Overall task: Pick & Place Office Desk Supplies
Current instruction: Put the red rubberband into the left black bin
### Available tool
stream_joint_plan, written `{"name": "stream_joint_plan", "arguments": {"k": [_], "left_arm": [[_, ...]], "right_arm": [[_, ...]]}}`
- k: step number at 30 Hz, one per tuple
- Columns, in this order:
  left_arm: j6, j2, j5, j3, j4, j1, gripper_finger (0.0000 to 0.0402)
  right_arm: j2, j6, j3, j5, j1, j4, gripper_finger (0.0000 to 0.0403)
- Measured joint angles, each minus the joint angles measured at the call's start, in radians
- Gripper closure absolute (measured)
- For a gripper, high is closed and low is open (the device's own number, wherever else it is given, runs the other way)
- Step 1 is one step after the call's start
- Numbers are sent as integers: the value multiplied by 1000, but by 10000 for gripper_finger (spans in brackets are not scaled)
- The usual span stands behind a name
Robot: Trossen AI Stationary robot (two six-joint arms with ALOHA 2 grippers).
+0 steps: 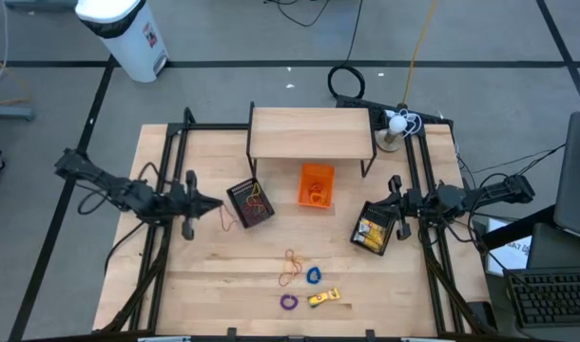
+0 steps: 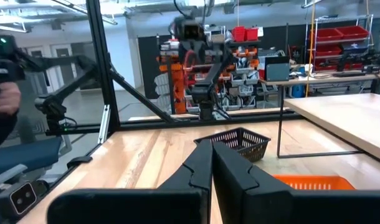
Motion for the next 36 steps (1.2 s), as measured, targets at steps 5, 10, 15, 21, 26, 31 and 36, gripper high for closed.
{"name": "stream_joint_plan", "arguments": {"k": [5, 10, 15, 21, 26, 31, 36], "left_arm": [[-2, -161, -21, -98, 0, 0, 401], [4, -254, -54, -161, -31, 0, 401], [-55, -304, -127, -175, -158, 1, 401], [-63, -342, -147, -175, -212, 1, 402], [-74, -350, -147, -175, -200, 1, 401], [-59, -279, -184, -159, -143, 14, 402], [-61, -101, -181, -61, -140, 72, 402]], "right_arm": [[0, -2, 0, 0, 0, 8, 399], [0, -1, 0, 0, 0, 8, 399], [0, -1, 0, 0, 0, 8, 399], [0, -1, 0, 0, 0, 8, 399], [0, -3, 0, 0, 0, 8, 399], [0, -3, 0, 29, 0, 8, 399], [0, -4, 0, 58, 0, 8, 399]]}}
